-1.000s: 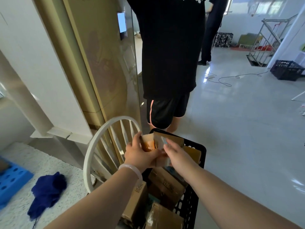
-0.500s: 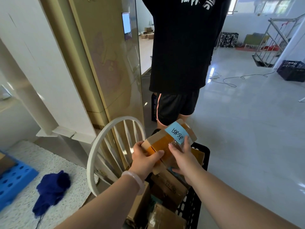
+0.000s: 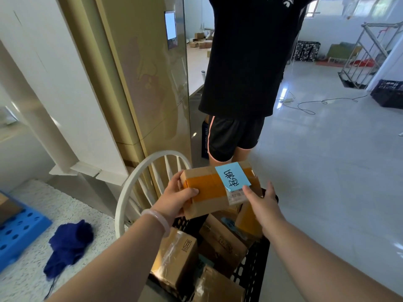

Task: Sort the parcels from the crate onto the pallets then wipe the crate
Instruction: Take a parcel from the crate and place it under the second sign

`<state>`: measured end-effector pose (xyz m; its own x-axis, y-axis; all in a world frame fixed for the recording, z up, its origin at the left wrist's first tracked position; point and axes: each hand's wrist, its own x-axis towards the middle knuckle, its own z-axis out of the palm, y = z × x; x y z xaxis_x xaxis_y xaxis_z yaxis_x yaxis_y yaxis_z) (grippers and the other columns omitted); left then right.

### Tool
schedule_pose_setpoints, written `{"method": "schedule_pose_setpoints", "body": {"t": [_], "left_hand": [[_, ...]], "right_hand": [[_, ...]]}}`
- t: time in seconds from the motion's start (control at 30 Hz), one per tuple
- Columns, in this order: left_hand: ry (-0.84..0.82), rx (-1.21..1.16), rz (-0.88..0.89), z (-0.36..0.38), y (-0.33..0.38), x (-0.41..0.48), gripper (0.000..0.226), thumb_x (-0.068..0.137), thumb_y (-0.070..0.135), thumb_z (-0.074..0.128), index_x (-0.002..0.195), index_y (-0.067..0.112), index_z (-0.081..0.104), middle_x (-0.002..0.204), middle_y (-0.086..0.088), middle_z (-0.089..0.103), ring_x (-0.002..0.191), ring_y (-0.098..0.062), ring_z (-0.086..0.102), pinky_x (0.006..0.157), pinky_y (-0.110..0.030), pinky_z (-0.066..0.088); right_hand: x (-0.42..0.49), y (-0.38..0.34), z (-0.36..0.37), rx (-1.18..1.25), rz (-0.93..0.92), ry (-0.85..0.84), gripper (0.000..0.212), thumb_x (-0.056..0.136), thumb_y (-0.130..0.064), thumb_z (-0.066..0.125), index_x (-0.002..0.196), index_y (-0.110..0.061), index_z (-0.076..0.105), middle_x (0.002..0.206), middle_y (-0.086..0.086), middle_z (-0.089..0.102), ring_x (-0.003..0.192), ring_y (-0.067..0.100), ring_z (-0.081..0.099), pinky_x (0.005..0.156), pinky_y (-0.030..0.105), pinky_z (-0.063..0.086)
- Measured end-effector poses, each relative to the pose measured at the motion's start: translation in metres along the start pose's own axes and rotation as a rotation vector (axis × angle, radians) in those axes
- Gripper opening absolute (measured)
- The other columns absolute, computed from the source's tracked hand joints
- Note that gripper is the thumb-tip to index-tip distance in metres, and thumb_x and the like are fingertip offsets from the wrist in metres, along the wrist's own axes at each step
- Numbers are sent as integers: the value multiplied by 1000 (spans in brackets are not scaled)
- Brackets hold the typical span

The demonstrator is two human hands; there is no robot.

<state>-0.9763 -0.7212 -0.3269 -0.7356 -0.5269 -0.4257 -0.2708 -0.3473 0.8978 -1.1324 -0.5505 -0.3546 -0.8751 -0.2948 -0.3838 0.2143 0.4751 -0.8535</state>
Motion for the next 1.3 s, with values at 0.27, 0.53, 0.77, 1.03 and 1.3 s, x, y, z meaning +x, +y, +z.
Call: {"method": "schedule_pose_setpoints", "body": {"t": [0.27, 0.53, 0.77, 1.03, 1.3], "left_hand": [[72, 209, 53, -5, 9, 5, 130, 51, 50, 89, 147, 60, 3, 150, 1, 34, 129, -29, 46, 107, -56, 42], [-209, 592, 0, -21, 35, 4, 101, 69, 38, 85, 140, 65, 18, 138, 8, 48, 125, -24, 50, 110, -51, 41], [-309, 723, 26, -18, 52, 7, 82, 59, 50, 81, 116, 78, 28, 134, 14, 50, 127, -23, 49, 110, -52, 40], [-19, 509, 127, -9, 37, 8, 94, 73, 39, 83, 147, 52, 26, 149, 3, 41, 133, -27, 45, 111, -56, 39], [-43, 713, 285, 30, -27, -8, 116, 68, 61, 76, 137, 68, -17, 162, 10, -17, 151, -25, -5, 120, -50, 18]], "right_hand": [[0, 10, 7, -24, -39, -187, 33, 96, -47, 55, 122, -28, 58, 103, -12, 65, 107, 18, 60, 93, 42, 49], [-2, 0, -8, -341, -202, -356, 63, 92, -55, 58, 148, -42, 33, 133, -10, 51, 120, 14, 53, 77, 27, 47], [-15, -13, -17, -441, -128, -655, 44, 89, -55, 59, 130, -48, 43, 104, -12, 68, 98, 4, 60, 81, 26, 45], [-9, -9, -12, -307, -51, -595, 79, 61, -74, 63, 131, -43, 45, 104, -6, 73, 103, 18, 67, 102, 52, 47], [-5, -11, 3, -80, 42, -420, 73, 79, -75, 54, 138, -33, 45, 105, -9, 65, 102, 20, 57, 95, 44, 48]]}}
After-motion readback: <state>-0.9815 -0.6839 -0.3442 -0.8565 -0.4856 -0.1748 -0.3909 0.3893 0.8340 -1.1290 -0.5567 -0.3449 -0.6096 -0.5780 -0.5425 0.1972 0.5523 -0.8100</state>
